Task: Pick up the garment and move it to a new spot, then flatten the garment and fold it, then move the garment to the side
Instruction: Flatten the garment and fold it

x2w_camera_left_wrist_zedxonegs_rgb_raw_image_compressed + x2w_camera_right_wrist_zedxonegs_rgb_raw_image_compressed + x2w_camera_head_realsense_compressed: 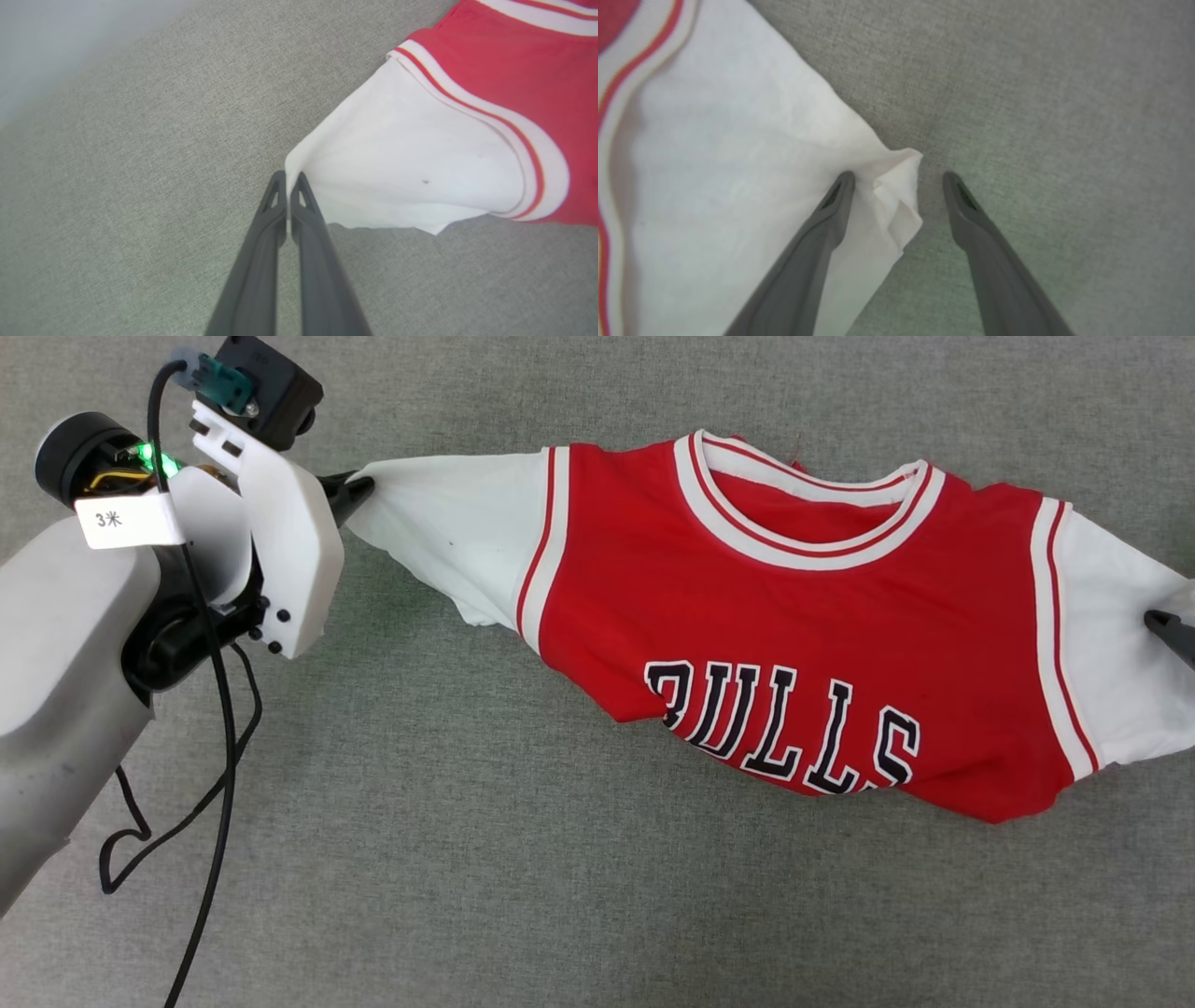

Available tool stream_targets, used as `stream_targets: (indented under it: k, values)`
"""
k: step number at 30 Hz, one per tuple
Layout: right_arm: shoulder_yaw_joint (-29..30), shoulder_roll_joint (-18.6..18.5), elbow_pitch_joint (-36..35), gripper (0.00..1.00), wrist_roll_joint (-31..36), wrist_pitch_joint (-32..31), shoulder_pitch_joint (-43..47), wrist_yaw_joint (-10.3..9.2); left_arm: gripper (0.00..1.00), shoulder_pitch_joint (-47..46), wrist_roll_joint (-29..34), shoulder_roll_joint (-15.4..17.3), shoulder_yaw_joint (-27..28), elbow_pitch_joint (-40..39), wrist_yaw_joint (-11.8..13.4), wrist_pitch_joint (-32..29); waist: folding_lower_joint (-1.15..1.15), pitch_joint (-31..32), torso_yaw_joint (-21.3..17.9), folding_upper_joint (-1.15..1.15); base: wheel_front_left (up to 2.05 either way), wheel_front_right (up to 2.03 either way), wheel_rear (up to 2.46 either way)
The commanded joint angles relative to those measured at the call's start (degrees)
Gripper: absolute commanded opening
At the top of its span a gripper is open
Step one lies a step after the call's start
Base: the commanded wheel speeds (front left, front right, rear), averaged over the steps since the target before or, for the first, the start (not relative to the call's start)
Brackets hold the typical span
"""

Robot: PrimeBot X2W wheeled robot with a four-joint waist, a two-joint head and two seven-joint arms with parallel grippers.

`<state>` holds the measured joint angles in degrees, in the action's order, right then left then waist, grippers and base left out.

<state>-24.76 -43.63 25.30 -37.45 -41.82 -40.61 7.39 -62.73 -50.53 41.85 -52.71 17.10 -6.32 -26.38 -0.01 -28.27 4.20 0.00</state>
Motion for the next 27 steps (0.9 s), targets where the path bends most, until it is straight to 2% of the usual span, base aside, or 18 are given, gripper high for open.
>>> stream_targets:
  k: [1, 10, 16, 21, 27]
  values:
    - [-3.56, 3.10, 2.25, 0.00, -0.93, 0.11, 3.06, 0.18, 0.00, -0.37, 0.09, 0.00, 0.06, 0.33, 0.04, 0.43, 0.01, 0.19, -0.13, 0.00, 0.00, 0.00, 0.00]
    - [-3.62, 1.97, 3.09, 0.00, -1.67, 12.51, -2.14, 0.08, 0.00, 0.99, -0.16, 0.00, -0.18, 2.45, -0.39, 3.36, 0.01, 5.35, -1.65, 0.00, 0.00, 0.00, 0.00]
    - [-1.22, 2.77, 3.86, 0.00, -0.05, 22.75, -4.68, 0.07, 0.00, 0.01, 1.53, 0.76, 0.92, 1.96, -0.14, 8.50, 0.01, 10.09, -2.49, 0.00, 0.00, 0.00, 0.00]
    - [0.76, 3.42, 1.84, 0.00, 2.38, 29.48, -6.37, 0.07, 0.00, -0.99, 3.73, 1.67, 2.37, 0.45, 1.53, 13.35, 0.01, 13.25, -2.89, 0.00, 0.00, 0.00, 0.00]
    - [3.88, 4.45, -1.78, 0.00, 4.43, 33.03, -7.72, 0.07, 0.00, -2.57, 5.64, 2.51, 4.13, -2.37, 3.41, 16.89, 0.01, 15.63, -3.15, 0.00, 0.00, 0.00, 0.00]
